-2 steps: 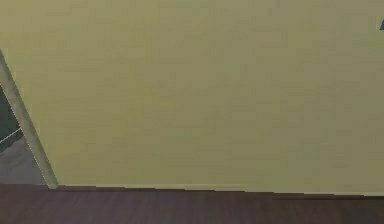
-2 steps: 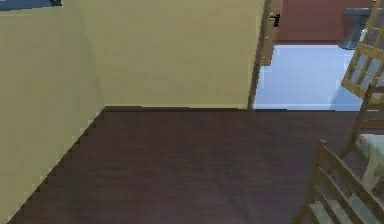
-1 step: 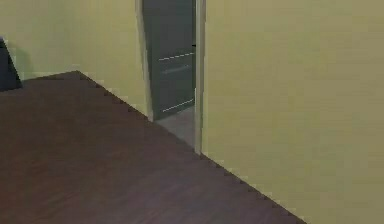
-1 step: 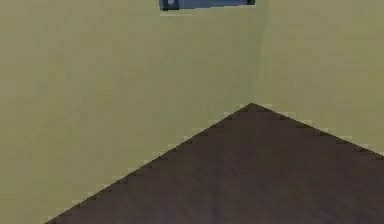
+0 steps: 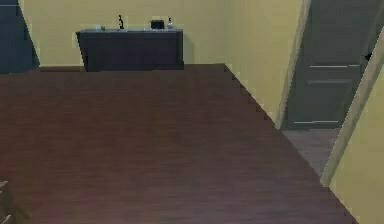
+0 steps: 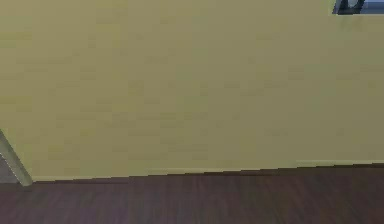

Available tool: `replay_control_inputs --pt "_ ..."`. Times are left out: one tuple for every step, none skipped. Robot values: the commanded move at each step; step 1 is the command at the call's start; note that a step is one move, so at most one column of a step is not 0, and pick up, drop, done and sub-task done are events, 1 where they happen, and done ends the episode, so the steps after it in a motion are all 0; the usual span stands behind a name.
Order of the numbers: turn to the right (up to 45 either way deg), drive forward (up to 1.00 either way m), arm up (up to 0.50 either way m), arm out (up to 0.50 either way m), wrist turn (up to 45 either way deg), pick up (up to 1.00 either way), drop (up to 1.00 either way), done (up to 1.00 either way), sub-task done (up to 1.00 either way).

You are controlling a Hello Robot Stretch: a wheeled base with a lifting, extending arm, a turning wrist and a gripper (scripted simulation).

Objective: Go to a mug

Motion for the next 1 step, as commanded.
replay_control_inputs --pt "0.0 0.80 0.00 0.00 0.0 0.00 0.00 0.00 0.00"
